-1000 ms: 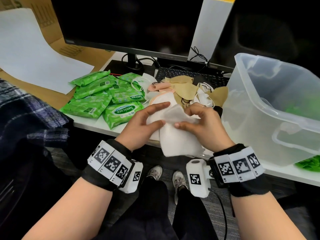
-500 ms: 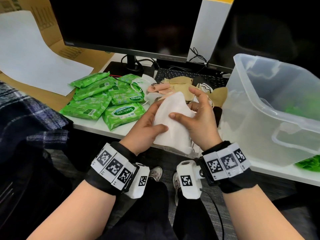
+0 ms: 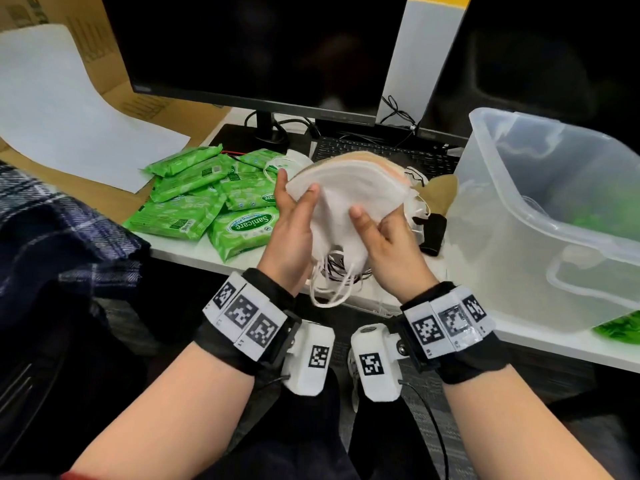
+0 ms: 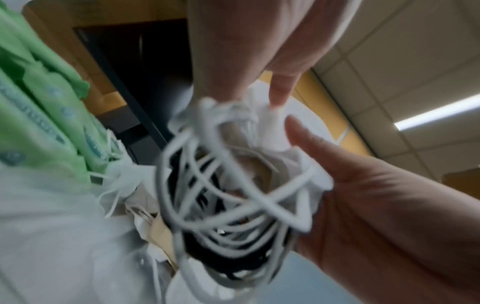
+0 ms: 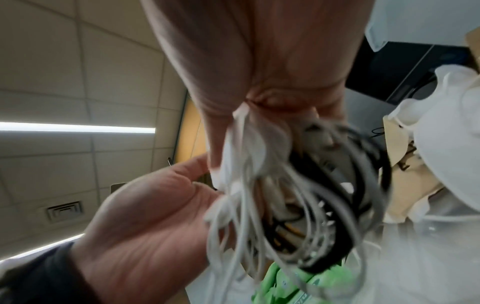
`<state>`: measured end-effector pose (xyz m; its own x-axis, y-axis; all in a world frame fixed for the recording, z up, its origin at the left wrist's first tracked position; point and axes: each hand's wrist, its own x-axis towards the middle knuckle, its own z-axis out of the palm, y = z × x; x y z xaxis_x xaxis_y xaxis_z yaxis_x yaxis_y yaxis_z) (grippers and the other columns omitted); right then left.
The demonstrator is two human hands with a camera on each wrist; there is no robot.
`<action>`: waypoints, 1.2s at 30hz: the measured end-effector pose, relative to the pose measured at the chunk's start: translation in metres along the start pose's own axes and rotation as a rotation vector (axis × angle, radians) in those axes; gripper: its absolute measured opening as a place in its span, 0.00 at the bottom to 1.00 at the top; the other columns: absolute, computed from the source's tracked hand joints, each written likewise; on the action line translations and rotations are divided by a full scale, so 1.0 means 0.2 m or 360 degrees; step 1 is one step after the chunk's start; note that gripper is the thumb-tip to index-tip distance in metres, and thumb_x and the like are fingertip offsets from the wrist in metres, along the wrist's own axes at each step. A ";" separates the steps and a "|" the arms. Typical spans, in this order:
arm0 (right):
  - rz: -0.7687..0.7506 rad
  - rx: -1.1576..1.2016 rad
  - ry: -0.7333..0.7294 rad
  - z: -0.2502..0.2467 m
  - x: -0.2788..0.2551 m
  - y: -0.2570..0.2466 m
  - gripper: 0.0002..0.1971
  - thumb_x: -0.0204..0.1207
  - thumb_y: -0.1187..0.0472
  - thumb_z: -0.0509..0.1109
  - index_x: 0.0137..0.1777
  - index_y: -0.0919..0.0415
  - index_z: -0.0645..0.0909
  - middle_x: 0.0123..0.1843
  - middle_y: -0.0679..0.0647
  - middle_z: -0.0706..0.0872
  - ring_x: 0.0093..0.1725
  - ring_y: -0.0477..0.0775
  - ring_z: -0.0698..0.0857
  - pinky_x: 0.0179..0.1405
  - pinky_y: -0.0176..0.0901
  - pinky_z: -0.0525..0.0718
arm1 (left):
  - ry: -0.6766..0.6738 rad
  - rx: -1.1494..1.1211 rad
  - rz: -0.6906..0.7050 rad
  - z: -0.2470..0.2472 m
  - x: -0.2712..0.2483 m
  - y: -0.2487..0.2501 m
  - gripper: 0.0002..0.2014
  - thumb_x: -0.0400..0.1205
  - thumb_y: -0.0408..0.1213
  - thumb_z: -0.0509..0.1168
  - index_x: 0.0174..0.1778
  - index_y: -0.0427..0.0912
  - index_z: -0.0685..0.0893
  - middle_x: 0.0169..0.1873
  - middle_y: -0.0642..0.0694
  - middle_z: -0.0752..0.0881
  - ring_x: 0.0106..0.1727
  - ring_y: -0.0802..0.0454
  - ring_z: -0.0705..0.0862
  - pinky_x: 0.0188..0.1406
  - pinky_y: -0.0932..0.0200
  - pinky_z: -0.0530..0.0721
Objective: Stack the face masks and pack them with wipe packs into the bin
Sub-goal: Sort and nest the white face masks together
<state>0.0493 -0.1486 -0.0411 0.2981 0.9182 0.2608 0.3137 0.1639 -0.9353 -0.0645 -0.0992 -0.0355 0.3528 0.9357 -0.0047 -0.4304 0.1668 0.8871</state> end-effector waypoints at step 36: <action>0.0764 -0.2059 -0.0616 -0.24 0.35 0.04 0.38 0.69 0.61 0.76 0.78 0.52 0.62 0.74 0.65 0.69 0.74 0.65 0.68 0.69 0.53 0.73 | 0.0211 0.0735 0.0483 -0.22 0.12 0.05 0.17 0.79 0.23 0.64 0.56 0.50 0.83 0.53 0.53 0.85 0.57 0.65 0.81 0.65 0.70 0.75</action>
<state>0.1152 -0.1000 -0.0192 0.4143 0.8628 -0.2895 0.9031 -0.4291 0.0136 -0.0970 -0.0624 -0.0468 0.1498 0.9565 0.2502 -0.0777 -0.2409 0.9674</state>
